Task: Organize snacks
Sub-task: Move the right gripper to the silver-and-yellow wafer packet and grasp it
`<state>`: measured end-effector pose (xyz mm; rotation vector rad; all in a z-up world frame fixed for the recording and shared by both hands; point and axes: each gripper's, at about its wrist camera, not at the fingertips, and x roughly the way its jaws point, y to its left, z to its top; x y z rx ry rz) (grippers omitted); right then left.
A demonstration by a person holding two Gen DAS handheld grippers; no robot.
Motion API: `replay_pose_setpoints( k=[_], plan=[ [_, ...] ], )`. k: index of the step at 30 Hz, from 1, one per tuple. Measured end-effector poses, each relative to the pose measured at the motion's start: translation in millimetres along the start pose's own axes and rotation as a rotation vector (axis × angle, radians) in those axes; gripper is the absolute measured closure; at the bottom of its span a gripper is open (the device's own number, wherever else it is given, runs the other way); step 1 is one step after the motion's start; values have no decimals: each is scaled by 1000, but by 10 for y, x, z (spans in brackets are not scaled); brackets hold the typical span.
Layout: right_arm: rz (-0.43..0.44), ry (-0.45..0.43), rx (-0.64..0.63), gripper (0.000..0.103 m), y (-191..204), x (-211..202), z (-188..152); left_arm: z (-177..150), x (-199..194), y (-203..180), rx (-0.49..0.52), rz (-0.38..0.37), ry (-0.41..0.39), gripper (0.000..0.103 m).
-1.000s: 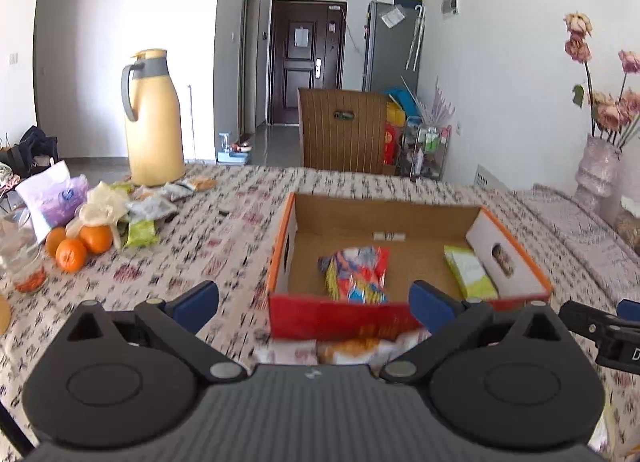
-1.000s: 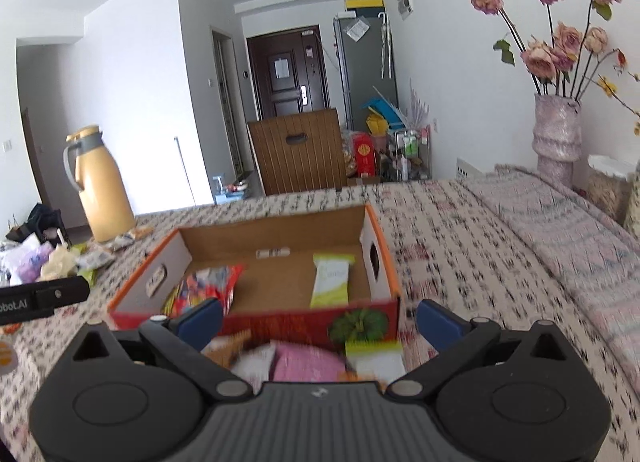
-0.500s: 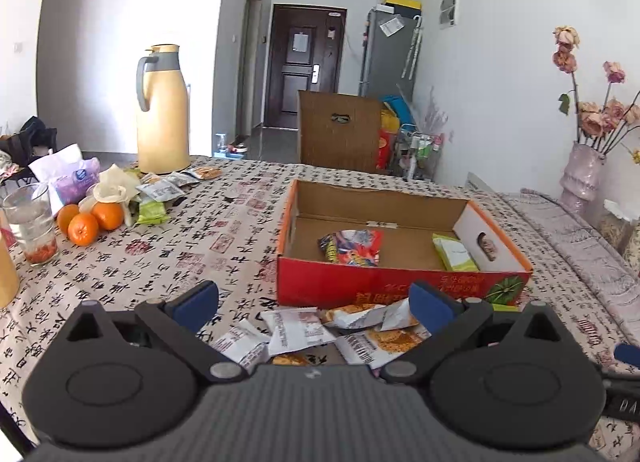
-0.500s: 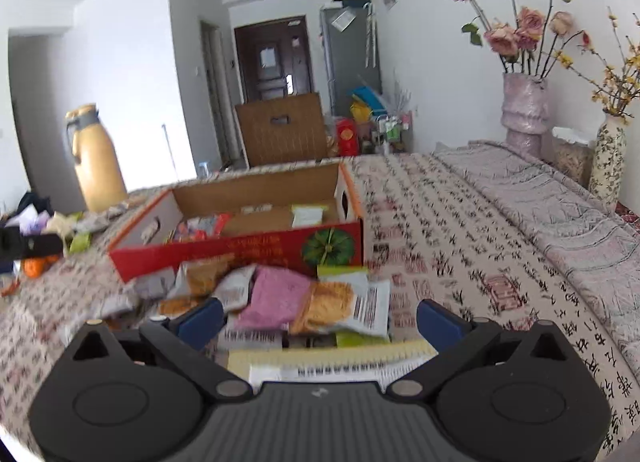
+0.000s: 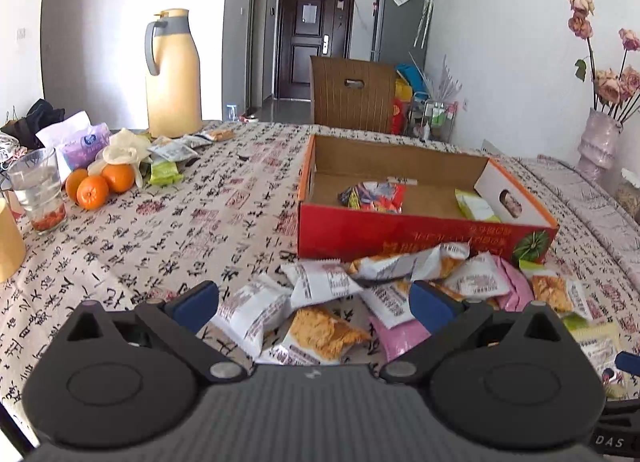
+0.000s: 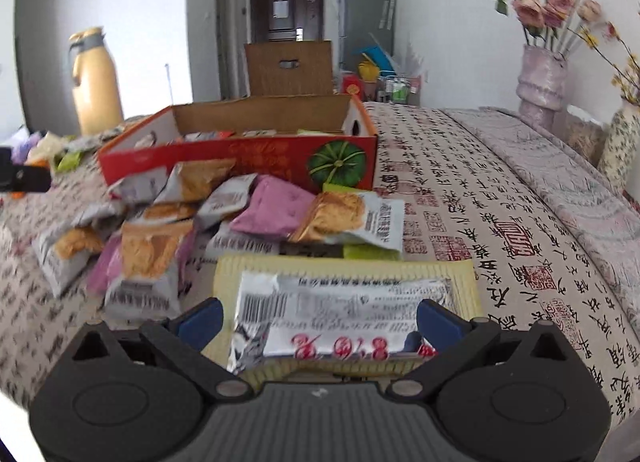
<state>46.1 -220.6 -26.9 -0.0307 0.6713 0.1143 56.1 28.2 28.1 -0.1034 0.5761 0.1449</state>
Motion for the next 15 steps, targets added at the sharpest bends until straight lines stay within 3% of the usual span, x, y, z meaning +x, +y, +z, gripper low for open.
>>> replay_pose_setpoints(
  k=[15],
  plan=[
    [-39,8,-170,0,-311,-151,-225,-61,-46,19,6,-14,1,0]
  ],
)
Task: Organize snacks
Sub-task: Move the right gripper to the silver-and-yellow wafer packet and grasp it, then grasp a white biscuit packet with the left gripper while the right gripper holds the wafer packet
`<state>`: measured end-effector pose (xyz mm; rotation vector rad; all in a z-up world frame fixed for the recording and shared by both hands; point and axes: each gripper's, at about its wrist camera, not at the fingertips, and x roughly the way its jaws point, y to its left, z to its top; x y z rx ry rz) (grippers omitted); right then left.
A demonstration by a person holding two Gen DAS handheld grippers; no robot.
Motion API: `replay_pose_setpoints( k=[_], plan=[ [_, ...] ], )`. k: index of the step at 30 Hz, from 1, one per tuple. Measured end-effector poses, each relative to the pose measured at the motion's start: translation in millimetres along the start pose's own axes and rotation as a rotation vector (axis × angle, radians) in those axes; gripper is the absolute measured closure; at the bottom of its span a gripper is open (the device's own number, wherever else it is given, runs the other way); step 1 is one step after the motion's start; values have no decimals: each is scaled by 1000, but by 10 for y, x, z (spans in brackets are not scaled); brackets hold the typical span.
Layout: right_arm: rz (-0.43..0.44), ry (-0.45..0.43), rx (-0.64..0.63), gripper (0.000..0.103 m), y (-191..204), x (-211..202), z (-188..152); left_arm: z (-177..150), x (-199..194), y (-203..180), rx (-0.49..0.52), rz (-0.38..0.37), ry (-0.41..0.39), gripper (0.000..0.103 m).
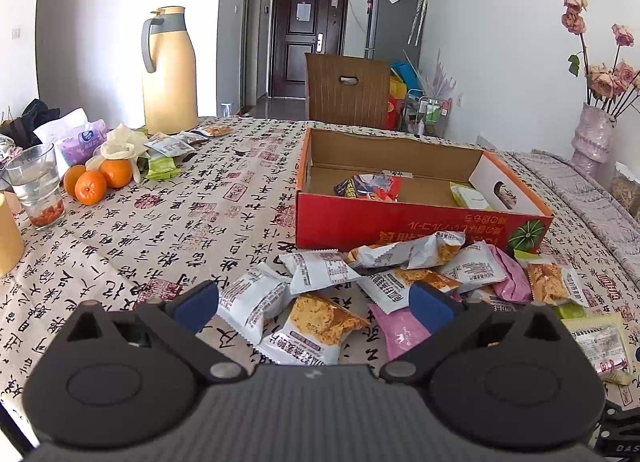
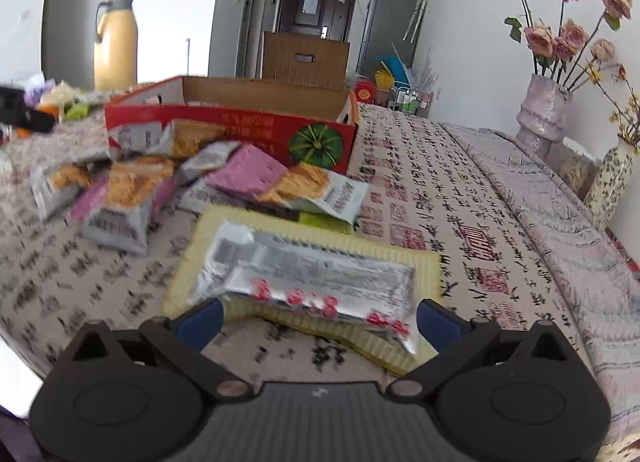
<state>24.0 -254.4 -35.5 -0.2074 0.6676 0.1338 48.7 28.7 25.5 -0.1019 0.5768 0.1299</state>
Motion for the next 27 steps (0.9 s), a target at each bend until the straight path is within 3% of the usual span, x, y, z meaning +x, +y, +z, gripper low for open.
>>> replay_pose_setpoints(
  k=[2,8,12,16,19,21,27],
  plan=[
    [4,10,-30,0,-1,100,-17,4,17,-5,-3,1,7,0],
    [54,-85,-138,0,85,289,132,-19,-44,-40,6,-12,0,0],
    [82,-99,-156,0,47,416,267,-15,-50,-12,0,0,-2,0],
    [119,-42,-133,0,-97,621,366,-7,-53,20,-7,1,-5,0],
    [188,11,-31,1,-264,723,366,-18,-34,38,-7,2,0,0],
    [205,11,4,7,-311,704,324,-37,-2,46,0,4,10,0],
    [211,5,51,37,-318,540,228,-122,104,70,13,12,47,0]
  ],
)
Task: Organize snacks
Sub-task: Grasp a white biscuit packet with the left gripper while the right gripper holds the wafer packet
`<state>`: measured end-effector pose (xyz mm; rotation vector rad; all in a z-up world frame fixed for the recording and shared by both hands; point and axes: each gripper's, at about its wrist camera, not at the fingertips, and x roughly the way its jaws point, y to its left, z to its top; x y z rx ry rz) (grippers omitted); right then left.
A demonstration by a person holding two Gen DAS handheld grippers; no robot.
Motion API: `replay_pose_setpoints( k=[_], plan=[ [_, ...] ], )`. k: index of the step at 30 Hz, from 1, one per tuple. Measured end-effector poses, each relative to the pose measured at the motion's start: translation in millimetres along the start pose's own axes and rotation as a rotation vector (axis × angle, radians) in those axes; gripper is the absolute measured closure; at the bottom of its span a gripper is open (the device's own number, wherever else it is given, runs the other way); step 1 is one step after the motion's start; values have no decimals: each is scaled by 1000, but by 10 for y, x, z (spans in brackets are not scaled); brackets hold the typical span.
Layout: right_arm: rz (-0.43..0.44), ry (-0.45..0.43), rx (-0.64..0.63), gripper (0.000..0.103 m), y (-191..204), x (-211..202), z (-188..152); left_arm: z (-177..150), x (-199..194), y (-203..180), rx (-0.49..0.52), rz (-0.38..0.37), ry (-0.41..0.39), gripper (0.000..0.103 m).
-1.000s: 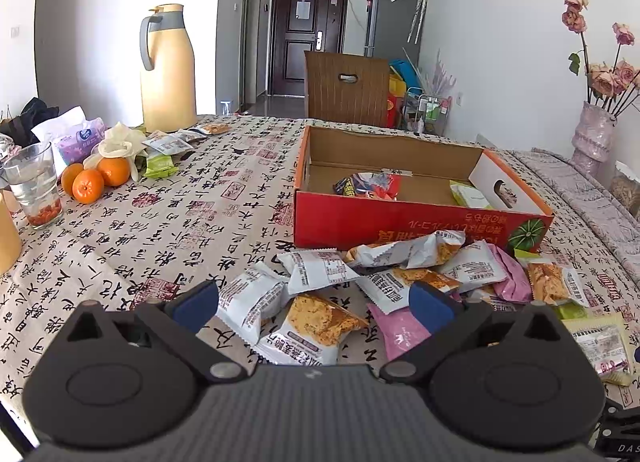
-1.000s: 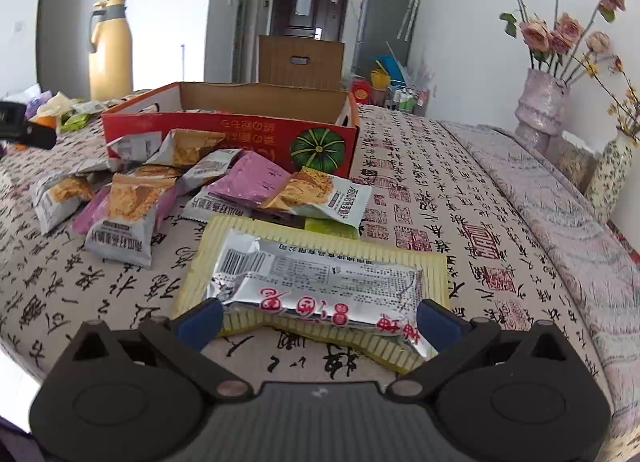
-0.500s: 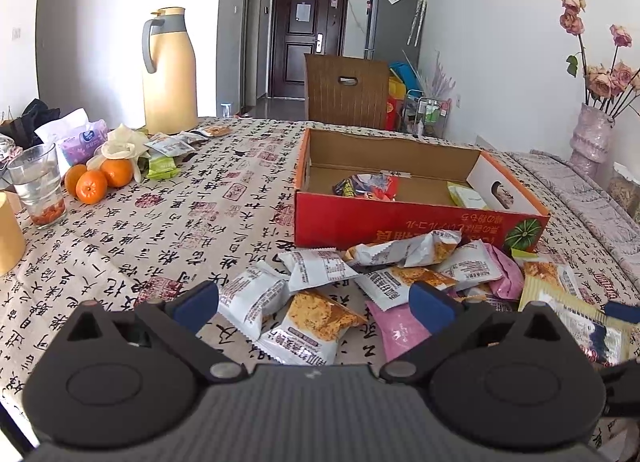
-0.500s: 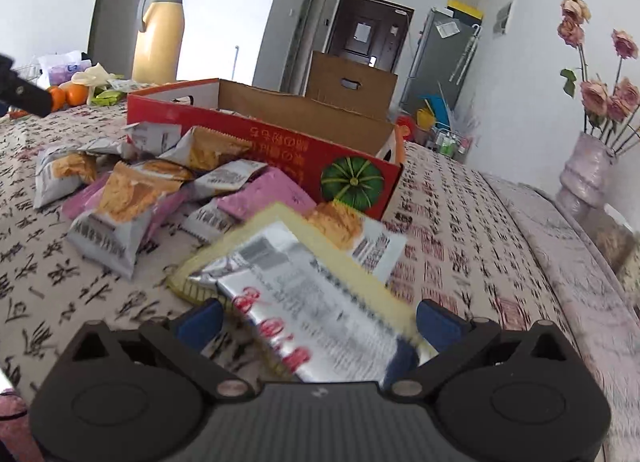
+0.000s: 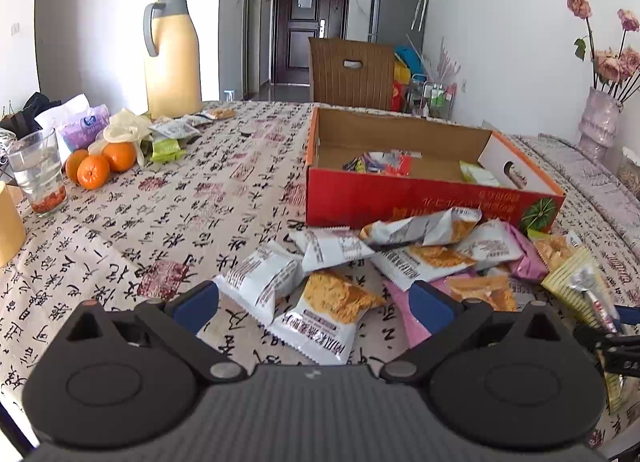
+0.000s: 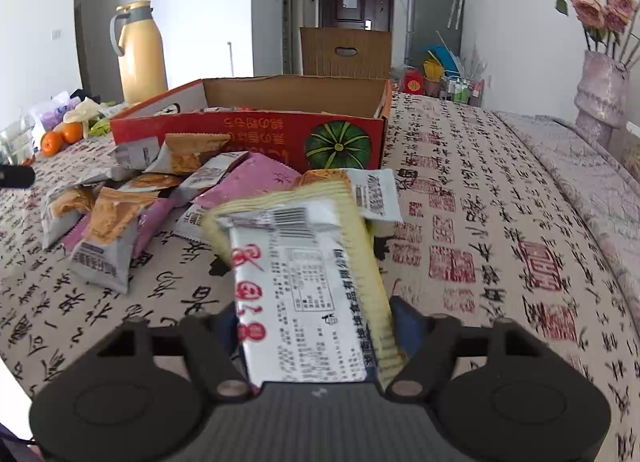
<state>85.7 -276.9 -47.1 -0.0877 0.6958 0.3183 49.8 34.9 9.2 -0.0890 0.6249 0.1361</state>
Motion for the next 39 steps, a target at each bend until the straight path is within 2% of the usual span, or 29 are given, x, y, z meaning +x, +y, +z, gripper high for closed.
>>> replay_pose_setpoints(
  k=[1,2,9,14,23,31,34,36,39],
  plan=[
    [-4,-6,8,45,4,-34,-16,-9,10,6,-1,2,4,0],
    [-5,-15,20,47,5,-71,-27,-16,19,16,-1,5,6,0],
    [-45,-120,101,48,40,-360,-51,-16,94,146,-1,53,17,0],
    [-75,-180,149,48,35,-459,3,20,218,231,42,96,25,0],
    [-98,-191,207,48,41,-370,51,129,615,365,142,121,73,0],
    [-116,-201,220,48,70,-341,106,196,857,372,174,75,101,1],
    [-117,-199,223,48,80,-316,123,198,908,391,166,53,117,10],
    [-118,-200,224,48,90,-307,134,193,930,398,162,27,133,22],
    [-118,-204,225,48,91,-300,150,184,952,409,145,-1,151,29]
  ],
)
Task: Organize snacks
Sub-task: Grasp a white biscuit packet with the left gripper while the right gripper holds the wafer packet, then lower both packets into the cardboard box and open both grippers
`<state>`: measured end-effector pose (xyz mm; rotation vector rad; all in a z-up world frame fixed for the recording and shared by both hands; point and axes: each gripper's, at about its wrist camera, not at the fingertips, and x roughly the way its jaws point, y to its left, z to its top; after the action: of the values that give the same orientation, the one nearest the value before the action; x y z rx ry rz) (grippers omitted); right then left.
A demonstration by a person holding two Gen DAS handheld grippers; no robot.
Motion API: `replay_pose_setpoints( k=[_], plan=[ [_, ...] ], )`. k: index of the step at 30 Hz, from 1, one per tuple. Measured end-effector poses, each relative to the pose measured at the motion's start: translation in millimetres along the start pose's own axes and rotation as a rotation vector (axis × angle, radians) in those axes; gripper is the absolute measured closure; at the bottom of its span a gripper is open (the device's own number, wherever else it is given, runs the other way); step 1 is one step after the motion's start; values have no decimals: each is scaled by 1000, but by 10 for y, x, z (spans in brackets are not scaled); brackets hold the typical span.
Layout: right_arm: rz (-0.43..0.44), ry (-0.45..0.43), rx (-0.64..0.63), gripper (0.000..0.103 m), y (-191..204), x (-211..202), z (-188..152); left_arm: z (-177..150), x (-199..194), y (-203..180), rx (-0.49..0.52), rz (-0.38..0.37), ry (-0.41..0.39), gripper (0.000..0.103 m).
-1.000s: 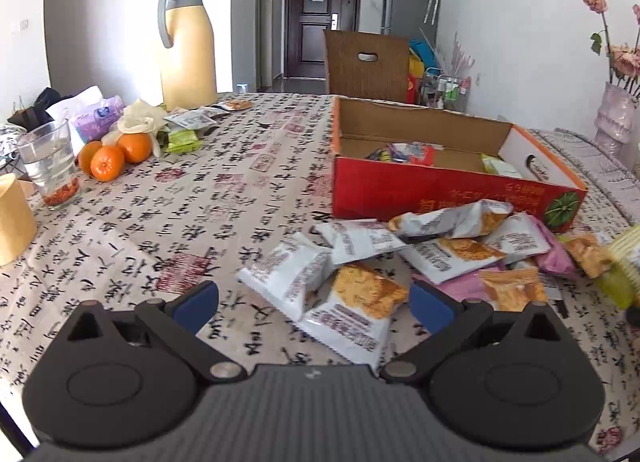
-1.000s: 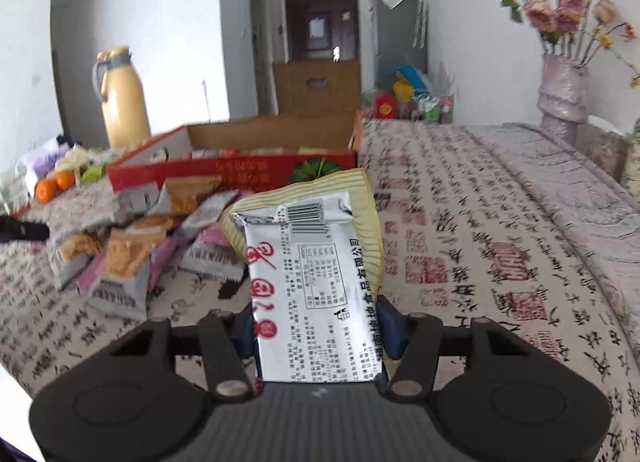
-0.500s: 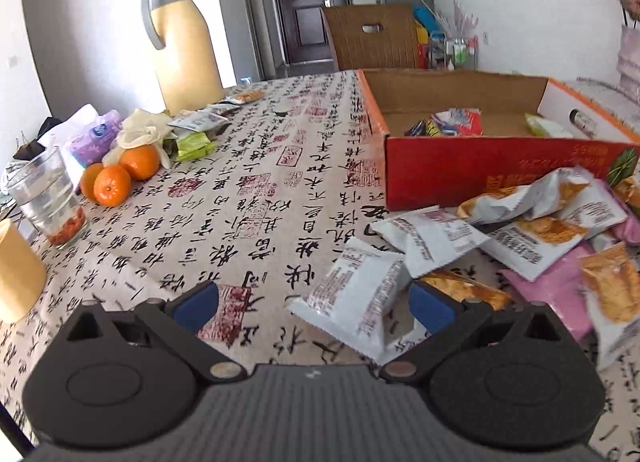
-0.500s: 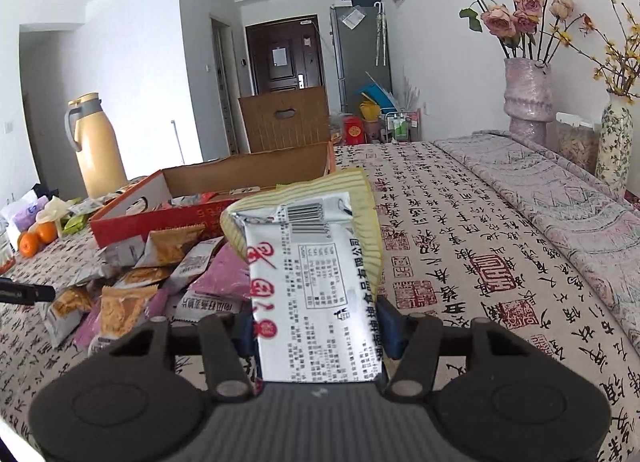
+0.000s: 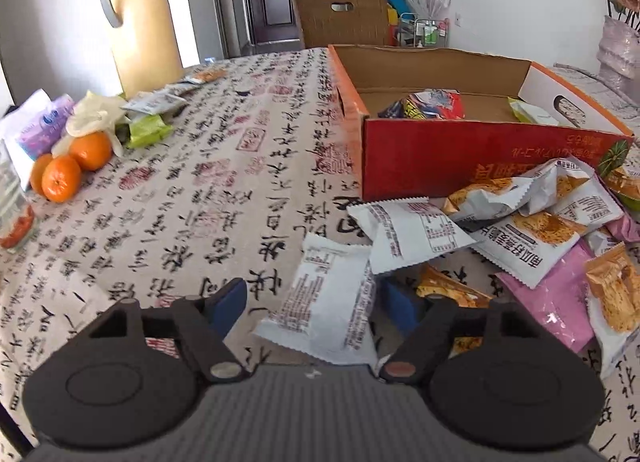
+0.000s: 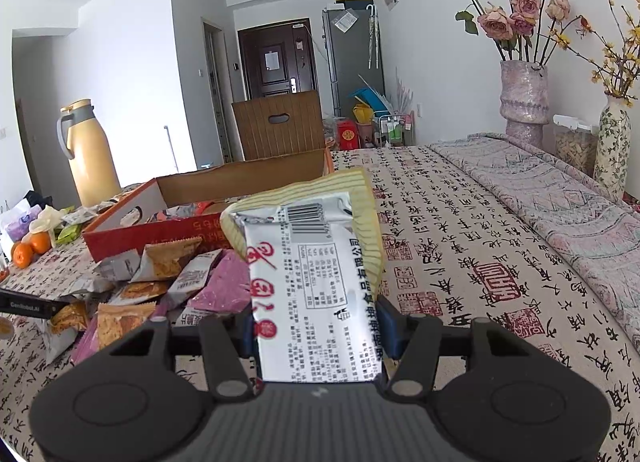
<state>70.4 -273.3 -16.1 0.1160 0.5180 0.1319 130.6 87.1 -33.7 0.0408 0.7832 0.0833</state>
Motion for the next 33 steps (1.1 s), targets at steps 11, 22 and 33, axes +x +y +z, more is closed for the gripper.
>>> replay_pose_setpoints(
  k=[11,22,33],
  plan=[
    [23,1,-1,48,12,11,7,-29,-70,-15,-20,-29,-14,62],
    [45,-35,0,51,48,-122,92,0,-602,-42,-31,-22,-134,62],
    [97,-92,-14,51,197,-91,412,292,-943,-257,-37,-77,-260,62]
  ],
)
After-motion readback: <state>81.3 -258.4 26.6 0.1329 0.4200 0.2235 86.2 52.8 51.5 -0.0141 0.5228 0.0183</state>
